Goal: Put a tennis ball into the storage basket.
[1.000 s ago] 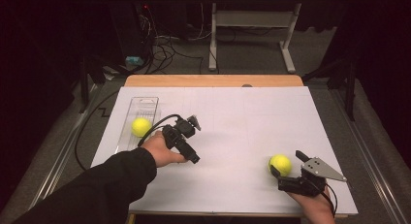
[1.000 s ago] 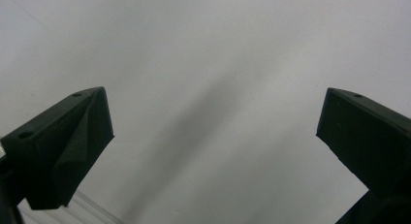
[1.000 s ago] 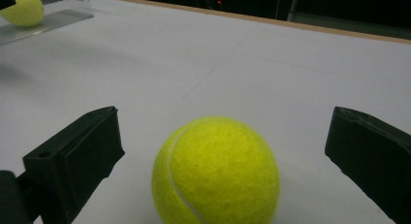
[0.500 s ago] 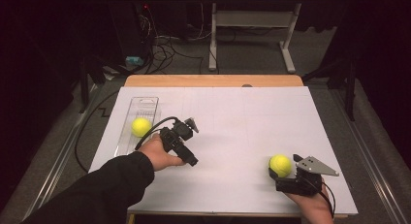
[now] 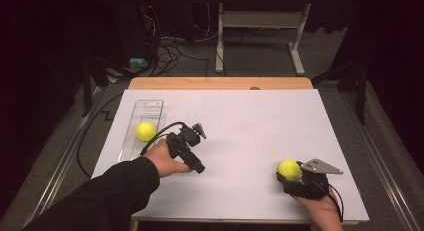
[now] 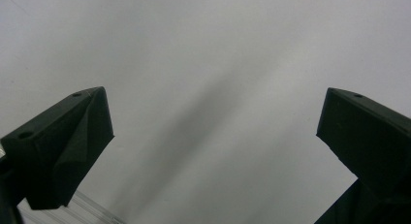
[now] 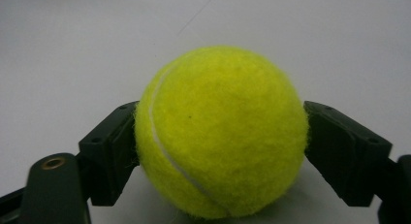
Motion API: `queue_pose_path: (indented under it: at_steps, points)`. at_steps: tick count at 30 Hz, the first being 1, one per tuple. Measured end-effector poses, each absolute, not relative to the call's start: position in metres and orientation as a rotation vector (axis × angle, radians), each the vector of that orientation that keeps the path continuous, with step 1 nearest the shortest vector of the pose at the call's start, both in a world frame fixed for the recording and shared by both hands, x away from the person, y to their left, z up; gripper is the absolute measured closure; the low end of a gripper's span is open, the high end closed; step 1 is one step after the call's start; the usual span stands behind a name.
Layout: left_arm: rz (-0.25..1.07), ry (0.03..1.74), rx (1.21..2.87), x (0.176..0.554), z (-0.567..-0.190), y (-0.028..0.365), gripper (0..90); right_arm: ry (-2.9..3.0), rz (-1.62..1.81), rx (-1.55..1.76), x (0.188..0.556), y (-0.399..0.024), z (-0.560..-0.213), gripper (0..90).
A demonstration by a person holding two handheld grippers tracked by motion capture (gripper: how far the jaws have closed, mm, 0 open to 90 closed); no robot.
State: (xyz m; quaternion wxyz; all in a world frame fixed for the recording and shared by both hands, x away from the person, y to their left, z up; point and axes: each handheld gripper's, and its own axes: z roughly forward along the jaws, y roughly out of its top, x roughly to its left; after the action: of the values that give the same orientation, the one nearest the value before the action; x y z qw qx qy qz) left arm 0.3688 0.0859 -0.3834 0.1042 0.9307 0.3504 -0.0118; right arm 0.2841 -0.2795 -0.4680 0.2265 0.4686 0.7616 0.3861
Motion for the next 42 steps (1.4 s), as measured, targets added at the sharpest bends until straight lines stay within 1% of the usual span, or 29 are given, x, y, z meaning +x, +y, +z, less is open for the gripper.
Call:
queue_pose_path:
  at_steps: [4, 7, 18, 42]
  points:
    - [-0.035, 1.037, 2.745, 0.368, -0.383, 0.085, 0.2, 2.122, 1.076, 1.303, 0.285, -0.279, -0.468, 25.5]
    - [-0.044, 1.037, 2.743, 0.369, -0.383, 0.086, 0.0, 2.124, 1.076, 1.303, 0.285, -0.279, -0.468, 26.4]
    - [-0.046, 1.043, 2.728, 0.369, -0.381, 0.087, 0.0, 2.056, 1.157, 1.240, 0.280, -0.273, -0.459, 26.8]
    - [-0.071, 1.066, 2.720, 0.372, -0.379, 0.092, 0.4, 2.095, 1.296, 1.076, 0.295, -0.207, -0.451, 26.8]
